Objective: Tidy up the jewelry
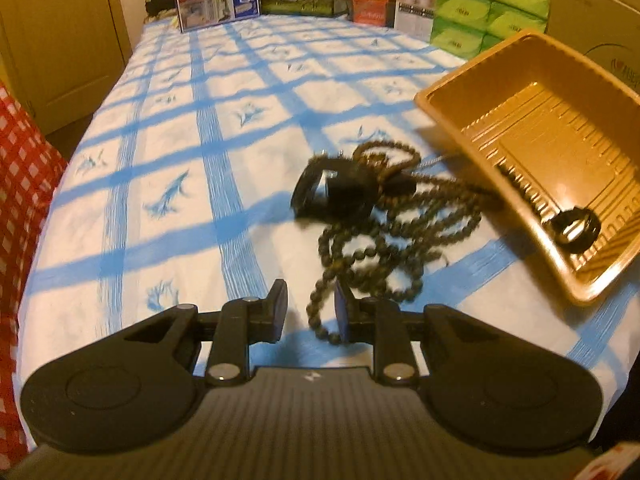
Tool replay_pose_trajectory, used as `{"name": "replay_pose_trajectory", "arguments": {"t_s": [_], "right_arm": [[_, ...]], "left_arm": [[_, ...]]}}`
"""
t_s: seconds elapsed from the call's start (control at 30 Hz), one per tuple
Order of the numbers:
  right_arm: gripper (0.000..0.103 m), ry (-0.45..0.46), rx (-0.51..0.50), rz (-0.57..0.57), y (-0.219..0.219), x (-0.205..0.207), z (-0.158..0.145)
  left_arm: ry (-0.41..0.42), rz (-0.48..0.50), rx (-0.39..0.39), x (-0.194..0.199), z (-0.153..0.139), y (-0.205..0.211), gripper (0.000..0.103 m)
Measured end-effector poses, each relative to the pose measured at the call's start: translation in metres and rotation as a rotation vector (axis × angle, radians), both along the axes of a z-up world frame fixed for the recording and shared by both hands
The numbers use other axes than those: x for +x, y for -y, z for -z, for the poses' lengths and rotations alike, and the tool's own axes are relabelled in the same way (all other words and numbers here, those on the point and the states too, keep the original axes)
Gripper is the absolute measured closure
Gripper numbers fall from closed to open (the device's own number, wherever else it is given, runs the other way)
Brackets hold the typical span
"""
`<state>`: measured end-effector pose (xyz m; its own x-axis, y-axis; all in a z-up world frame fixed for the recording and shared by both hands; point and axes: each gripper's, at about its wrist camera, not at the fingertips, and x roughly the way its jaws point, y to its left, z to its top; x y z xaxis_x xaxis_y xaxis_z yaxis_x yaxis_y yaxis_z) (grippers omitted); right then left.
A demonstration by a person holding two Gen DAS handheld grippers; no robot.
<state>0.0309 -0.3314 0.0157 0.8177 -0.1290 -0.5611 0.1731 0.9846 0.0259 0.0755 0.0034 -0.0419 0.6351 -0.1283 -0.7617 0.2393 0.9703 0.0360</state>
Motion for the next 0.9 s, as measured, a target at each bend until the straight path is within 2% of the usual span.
{"name": "replay_pose_trajectory", "arguments": {"t_s": [0.3, 0.33, 0.37, 0.43, 0.63, 0.9], "right_arm": [[0.095, -0.005, -0.006, 0.002, 0.001, 0.001, 0.001], [0.095, -0.004, -0.005, 0.001, 0.000, 0.001, 0.001], [0.095, -0.005, -0.005, 0.002, 0.000, 0.001, 0.001], [0.095, -0.004, -0.006, 0.001, 0.000, 0.001, 0.001], [0.095, -0.003, -0.012, -0.001, 0.000, 0.002, 0.001], [0.095, 0.001, -0.020, -0.007, 0.000, 0.003, 0.000]], "left_arm": [[-0.015, 0.003, 0.012, 0.010, 0.017, 0.005, 0.080], [-0.011, 0.007, 0.014, 0.010, 0.017, 0.005, 0.085], [-0.013, 0.010, 0.018, 0.010, 0.017, 0.005, 0.097], [-0.003, 0.013, 0.039, 0.009, 0.012, 0.006, 0.097], [0.074, 0.066, 0.030, 0.008, -0.024, 0.015, 0.097], [0.198, 0.199, -0.030, 0.019, -0.084, 0.056, 0.097]]}}
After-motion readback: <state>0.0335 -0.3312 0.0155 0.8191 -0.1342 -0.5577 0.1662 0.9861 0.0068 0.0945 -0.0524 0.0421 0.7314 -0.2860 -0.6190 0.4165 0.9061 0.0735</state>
